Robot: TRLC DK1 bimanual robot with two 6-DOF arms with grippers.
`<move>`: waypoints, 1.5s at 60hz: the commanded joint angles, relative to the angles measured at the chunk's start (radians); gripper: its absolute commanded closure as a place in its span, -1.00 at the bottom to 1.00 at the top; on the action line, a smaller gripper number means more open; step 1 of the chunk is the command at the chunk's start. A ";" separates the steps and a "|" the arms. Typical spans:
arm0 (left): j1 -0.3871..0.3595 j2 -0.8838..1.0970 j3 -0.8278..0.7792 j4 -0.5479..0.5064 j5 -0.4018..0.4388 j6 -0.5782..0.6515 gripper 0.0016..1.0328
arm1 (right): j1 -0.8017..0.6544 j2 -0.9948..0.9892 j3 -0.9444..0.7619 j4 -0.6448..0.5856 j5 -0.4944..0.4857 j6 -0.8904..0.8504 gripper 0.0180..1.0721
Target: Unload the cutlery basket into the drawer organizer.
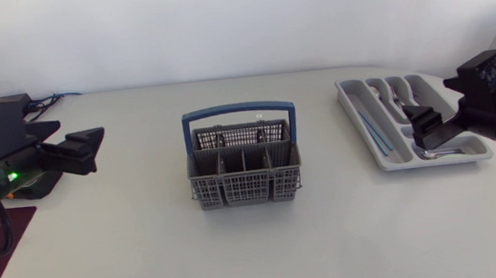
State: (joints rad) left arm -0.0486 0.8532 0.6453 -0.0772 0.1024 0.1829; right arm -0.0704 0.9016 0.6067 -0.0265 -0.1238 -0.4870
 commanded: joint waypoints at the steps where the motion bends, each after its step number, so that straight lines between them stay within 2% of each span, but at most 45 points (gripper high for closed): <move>1: 0.018 -0.042 -0.049 0.005 -0.004 -0.016 -0.92 | -0.029 -0.058 -0.042 -0.020 0.010 0.062 -0.92; 15: 0.041 -0.201 -0.138 0.070 -0.006 -0.003 -0.92 | -0.066 -0.233 -0.110 -0.026 0.019 0.084 -0.92; 25: 0.061 -0.273 -0.174 0.063 -0.006 -0.002 -0.92 | -0.066 -0.333 -0.147 -0.058 0.047 0.084 -0.92; 31: 0.076 -0.321 -0.202 0.067 -0.006 -0.003 -0.92 | -0.065 -0.410 -0.195 -0.036 0.099 0.102 -0.92; 37: 0.099 -0.355 -0.217 0.068 -0.006 -0.007 -0.92 | -0.051 -0.460 -0.236 -0.030 0.102 0.141 -0.92; 90: 0.053 -0.811 -0.609 0.076 -0.094 -0.168 -0.92 | 0.070 -0.902 -0.607 0.027 0.124 0.487 -0.92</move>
State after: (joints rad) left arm 0.0143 0.0807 0.0822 -0.0162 0.0170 0.0505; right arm -0.0113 0.0277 0.0387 -0.0181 -0.0101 -0.0528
